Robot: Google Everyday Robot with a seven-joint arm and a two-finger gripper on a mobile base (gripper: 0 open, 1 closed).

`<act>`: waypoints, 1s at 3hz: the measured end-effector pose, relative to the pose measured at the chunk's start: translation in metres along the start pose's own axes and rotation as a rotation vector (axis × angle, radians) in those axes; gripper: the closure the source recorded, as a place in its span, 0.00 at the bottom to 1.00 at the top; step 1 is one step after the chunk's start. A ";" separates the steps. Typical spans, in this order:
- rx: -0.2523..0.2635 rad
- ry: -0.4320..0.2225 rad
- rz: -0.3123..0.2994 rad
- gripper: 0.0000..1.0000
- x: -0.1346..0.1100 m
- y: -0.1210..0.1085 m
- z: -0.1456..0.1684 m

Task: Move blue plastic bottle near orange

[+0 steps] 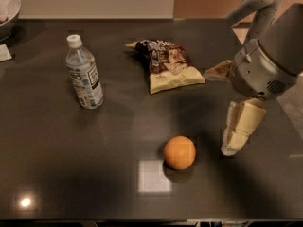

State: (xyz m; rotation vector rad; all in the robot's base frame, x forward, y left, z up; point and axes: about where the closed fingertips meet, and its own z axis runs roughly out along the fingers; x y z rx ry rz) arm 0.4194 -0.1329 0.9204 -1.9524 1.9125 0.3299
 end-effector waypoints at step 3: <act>-0.012 -0.073 -0.004 0.00 -0.038 -0.016 0.020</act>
Offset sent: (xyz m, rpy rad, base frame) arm 0.0344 0.0646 0.0062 0.1150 0.0068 -0.0074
